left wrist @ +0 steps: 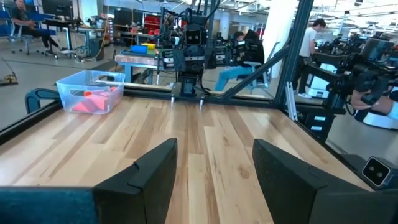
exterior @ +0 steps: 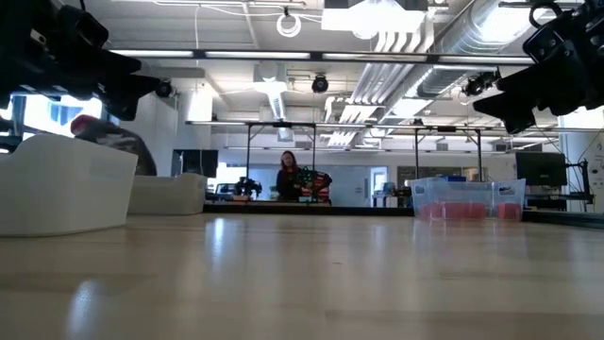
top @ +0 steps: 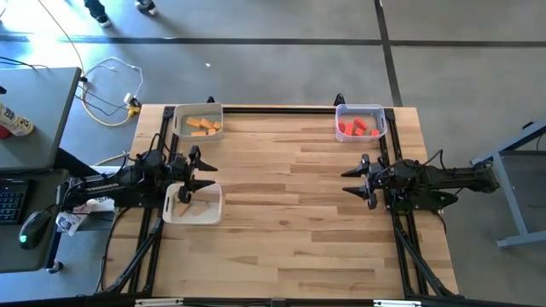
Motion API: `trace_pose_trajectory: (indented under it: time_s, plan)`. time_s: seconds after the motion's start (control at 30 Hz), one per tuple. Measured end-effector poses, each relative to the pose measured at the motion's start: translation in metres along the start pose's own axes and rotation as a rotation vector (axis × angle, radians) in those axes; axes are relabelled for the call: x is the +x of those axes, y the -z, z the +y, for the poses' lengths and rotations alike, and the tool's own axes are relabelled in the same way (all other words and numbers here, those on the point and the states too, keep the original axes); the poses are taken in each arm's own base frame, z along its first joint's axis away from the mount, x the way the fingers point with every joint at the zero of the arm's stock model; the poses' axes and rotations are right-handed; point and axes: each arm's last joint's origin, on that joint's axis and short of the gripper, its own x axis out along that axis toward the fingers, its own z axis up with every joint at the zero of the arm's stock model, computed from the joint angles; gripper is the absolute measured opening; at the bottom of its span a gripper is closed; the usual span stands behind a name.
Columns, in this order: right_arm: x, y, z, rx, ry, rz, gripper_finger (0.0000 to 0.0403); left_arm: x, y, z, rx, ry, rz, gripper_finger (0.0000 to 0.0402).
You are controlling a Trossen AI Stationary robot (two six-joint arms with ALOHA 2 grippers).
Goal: Sort & place blocks by color
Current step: Return to Home Position
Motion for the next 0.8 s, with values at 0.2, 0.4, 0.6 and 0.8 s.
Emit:
trace_pose_trajectory:
  time_s: [0.2,0.4,0.6,0.8]
  plan:
    - [0.0000,0.0000,0.0000,0.016,-0.001,0.001,0.0227,0.0000,-0.0002,0.0000,-0.002,0.000,-0.001,0.0198]
    - [0.0000,0.0001,0.0000,0.019,-0.001,0.001,0.0227,0.0000,-0.0002,0.0000,-0.003,0.000,-0.001,0.0198]
    - [0.0000,0.0001,0.0000,0.019,-0.002,0.002,0.0227,0.0000,-0.0002,0.0000,-0.003,0.000,-0.001,0.0198]
    - [0.0000,0.0002,0.0000,0.019,-0.001,0.002,0.0227,0.0000,-0.0002,0.0000,-0.003,0.000,-0.001,0.0198]
